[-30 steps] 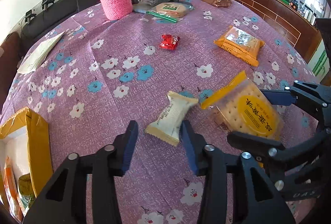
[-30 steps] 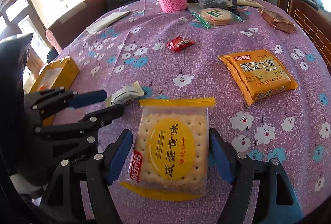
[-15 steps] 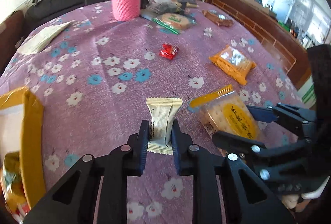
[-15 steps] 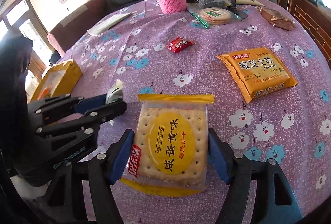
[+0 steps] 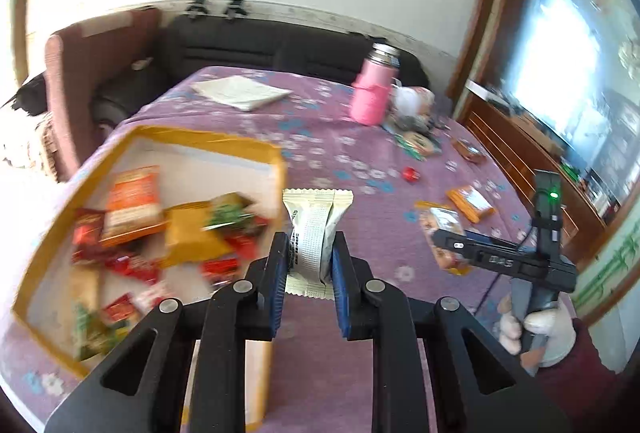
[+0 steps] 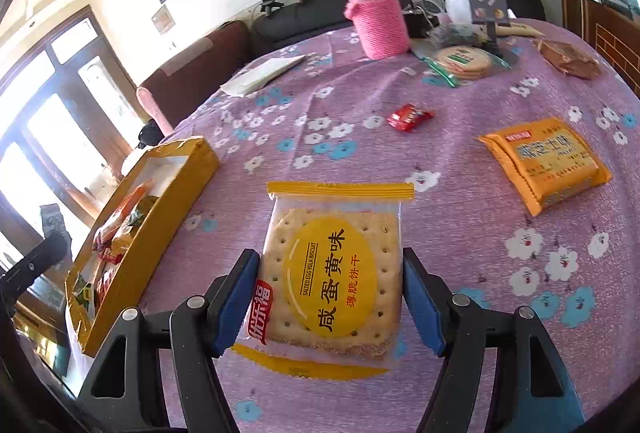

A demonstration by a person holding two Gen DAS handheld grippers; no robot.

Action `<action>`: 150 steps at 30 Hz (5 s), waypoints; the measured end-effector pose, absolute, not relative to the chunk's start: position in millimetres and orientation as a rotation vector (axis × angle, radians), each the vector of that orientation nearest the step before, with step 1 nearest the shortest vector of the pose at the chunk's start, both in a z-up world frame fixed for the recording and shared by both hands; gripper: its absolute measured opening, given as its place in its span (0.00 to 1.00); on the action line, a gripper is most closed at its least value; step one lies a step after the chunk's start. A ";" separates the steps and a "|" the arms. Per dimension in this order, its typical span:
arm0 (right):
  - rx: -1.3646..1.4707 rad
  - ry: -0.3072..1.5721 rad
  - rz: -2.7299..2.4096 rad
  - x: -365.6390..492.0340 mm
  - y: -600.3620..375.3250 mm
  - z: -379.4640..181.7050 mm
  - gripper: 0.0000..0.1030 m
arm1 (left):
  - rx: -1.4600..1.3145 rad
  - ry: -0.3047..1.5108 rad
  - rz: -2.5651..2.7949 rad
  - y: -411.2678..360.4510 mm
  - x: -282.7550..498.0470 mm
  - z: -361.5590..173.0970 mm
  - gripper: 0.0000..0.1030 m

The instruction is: Organize snacks

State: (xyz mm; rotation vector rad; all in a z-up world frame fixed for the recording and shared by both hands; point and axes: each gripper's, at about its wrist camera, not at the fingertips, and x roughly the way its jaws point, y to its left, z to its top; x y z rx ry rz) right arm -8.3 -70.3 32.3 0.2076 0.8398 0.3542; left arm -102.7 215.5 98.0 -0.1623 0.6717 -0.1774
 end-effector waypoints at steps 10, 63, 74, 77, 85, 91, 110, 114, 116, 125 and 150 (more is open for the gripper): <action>0.179 0.828 0.542 -29.5 18.1 80.9 0.69 | -0.309 0.654 -0.025 297.7 -118.7 75.0 0.18; 0.196 0.740 0.535 -95.4 74.2 83.9 0.75 | -0.090 0.620 0.343 248.7 -152.6 100.5 0.82; 0.178 0.735 0.514 -106.6 73.6 78.9 0.76 | -0.094 0.634 0.327 239.7 -151.1 102.2 0.82; 0.168 0.734 0.515 -107.0 74.9 78.8 0.76 | -0.104 0.641 0.329 242.0 -150.6 100.2 0.82; 0.161 0.744 0.510 -105.6 78.0 75.7 0.76 | -0.114 0.652 0.329 245.2 -148.3 96.8 0.82; 0.146 0.744 0.503 -104.7 79.4 73.6 0.76 | -0.118 0.651 0.332 246.2 -148.6 95.9 0.82; 0.114 0.759 0.480 -98.2 66.8 68.5 0.78 | -0.139 0.616 0.293 242.6 -154.2 100.4 0.82; 0.177 0.783 0.390 -61.2 8.9 78.3 0.78 | -0.160 0.595 0.242 237.6 -153.0 100.1 0.82; 0.249 0.807 0.320 -30.4 -33.1 82.0 0.78 | -0.187 0.585 0.198 235.1 -151.3 99.1 0.82; 0.419 0.954 0.082 125.0 -127.8 51.3 0.60 | -0.178 0.599 0.094 215.1 -129.7 90.8 0.82; 0.378 1.005 0.303 20.7 -99.5 62.7 0.65 | -0.185 0.719 -0.027 186.9 -115.2 68.4 0.82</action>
